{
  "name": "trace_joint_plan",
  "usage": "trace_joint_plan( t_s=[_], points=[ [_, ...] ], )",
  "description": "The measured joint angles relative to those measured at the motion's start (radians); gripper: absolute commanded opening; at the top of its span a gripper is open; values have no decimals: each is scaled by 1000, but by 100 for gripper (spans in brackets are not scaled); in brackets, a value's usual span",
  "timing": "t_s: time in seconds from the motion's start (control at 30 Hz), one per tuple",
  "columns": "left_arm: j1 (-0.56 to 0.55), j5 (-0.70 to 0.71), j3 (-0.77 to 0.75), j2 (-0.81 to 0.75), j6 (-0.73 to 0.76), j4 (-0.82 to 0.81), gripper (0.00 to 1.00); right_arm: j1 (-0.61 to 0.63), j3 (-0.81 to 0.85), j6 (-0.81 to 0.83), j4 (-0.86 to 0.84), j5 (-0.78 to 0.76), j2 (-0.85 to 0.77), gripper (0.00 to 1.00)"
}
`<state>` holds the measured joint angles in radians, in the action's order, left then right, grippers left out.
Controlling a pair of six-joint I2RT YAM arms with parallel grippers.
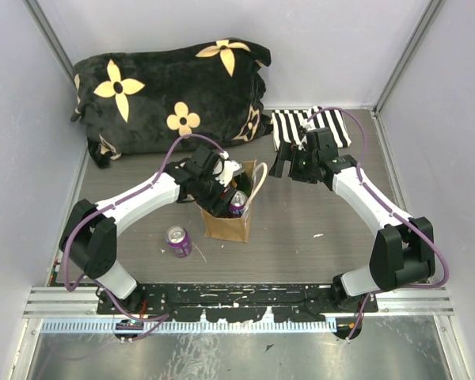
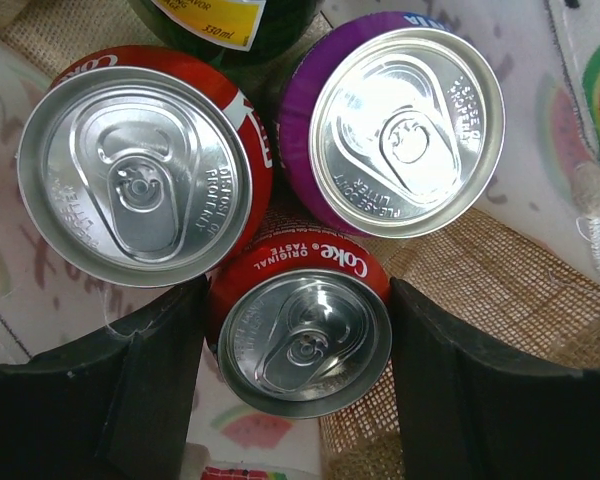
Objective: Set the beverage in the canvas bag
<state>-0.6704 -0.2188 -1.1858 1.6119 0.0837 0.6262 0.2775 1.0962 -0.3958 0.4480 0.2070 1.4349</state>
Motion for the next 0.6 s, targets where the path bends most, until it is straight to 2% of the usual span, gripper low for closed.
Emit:
trace_joint_plan(
  t_s=[0.33,0.6],
  points=[
    [0,26,-41,-8,24,80,81,0,7,0,1,1,6,100],
    [0,31,-61,-34,34,116,82,0,7,0,1,1,14,100]
  ],
)
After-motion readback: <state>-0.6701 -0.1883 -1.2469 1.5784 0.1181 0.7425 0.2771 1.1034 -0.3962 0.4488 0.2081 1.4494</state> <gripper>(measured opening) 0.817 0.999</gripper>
